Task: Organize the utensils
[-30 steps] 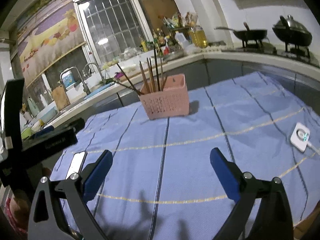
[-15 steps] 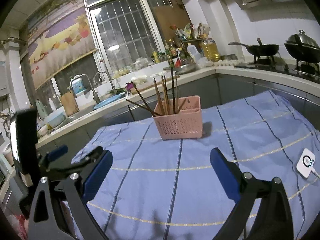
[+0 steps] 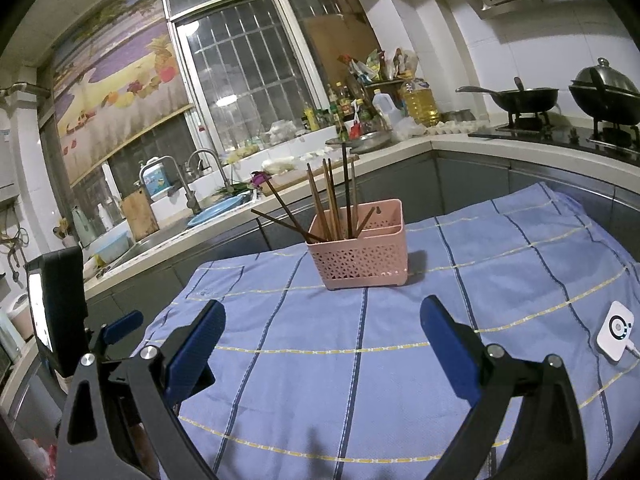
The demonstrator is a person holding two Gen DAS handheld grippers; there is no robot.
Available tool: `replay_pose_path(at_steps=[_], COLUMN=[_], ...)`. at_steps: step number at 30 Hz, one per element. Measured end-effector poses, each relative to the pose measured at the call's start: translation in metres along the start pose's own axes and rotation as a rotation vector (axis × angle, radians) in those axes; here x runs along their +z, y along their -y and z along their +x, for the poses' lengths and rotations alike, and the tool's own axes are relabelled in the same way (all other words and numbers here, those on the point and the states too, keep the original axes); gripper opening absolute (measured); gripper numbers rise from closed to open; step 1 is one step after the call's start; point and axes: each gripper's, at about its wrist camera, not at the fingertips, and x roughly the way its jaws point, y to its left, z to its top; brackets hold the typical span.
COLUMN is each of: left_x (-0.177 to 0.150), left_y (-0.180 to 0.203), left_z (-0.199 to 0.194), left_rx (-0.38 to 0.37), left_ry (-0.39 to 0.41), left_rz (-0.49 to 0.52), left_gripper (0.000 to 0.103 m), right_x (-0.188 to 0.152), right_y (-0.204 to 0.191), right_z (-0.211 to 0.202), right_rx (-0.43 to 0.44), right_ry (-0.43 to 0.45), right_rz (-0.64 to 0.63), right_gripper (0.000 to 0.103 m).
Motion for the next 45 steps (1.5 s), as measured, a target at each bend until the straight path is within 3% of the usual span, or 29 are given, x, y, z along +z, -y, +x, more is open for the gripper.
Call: replay_pose_path(at_steps=[33, 45], left_x=[-0.004, -0.005], left_y=[-0.03, -0.032], left_z=[0.012, 0.007], left_rx=[0.008, 0.027], left_ry=[-0.011, 0.023], left_rz=[-0.04, -0.022], left_gripper=[0.097, 0.097], right_x=[-0.001, 0.0], right_y=[-0.028, -0.028], right_z=[0.014, 0.012], right_rx=[0.031, 0.029], right_ry=[-0.008, -0.002], right_rz=[-0.043, -0.035], right_gripper=[0.096, 0.096])
